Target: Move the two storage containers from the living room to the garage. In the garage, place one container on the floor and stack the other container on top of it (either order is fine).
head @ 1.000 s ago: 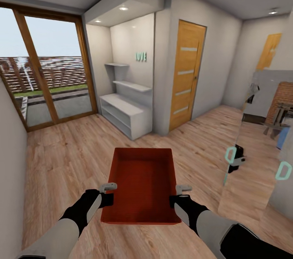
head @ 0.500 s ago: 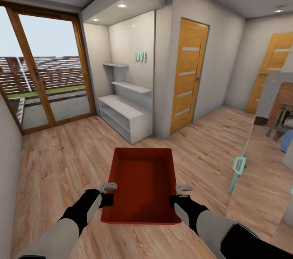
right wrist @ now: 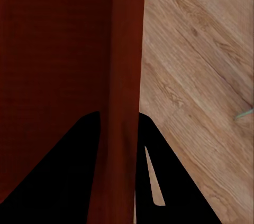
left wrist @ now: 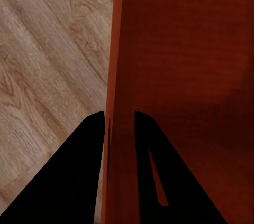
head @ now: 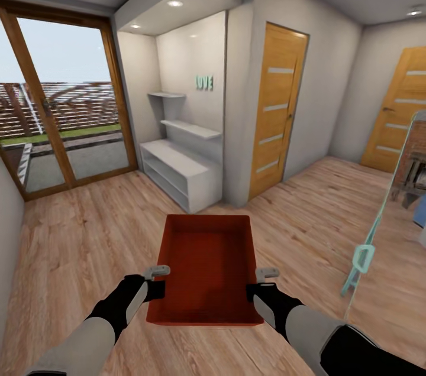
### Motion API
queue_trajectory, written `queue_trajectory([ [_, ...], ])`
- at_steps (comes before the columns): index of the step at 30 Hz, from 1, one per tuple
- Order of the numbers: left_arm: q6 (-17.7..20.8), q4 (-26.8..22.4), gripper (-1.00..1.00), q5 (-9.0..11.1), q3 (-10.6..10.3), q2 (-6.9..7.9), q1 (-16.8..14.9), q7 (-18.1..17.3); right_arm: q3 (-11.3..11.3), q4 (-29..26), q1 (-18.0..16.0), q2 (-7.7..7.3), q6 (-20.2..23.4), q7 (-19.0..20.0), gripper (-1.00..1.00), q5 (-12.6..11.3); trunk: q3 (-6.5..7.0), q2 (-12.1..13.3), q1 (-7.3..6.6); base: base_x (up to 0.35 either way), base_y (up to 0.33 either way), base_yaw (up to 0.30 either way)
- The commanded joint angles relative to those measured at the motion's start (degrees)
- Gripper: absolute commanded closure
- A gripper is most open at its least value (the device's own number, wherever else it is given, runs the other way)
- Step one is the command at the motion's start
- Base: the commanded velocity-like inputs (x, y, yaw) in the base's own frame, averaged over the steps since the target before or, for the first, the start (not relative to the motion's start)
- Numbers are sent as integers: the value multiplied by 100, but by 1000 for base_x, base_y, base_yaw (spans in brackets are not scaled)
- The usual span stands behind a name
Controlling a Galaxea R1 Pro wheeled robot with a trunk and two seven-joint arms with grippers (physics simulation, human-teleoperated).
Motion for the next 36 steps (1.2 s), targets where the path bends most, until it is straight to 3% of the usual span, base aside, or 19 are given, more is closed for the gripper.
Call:
queue_trajectory([
  [1,47,-3,100,-181,28,10,-4,90,-22,-17,-7,-14,37,-76,100,138,-13,-13,7,323,0,0],
  [10,48,-3,100,-181,31,10,-5,90,-22,-16,-7,-9,36,-76,100,138,-13,-13,7,322,0,-11],
  [36,47,-3,100,-181,30,11,-5,90,-22,-16,-7,6,37,-76,100,138,-13,-13,7,323,0,-225],
])
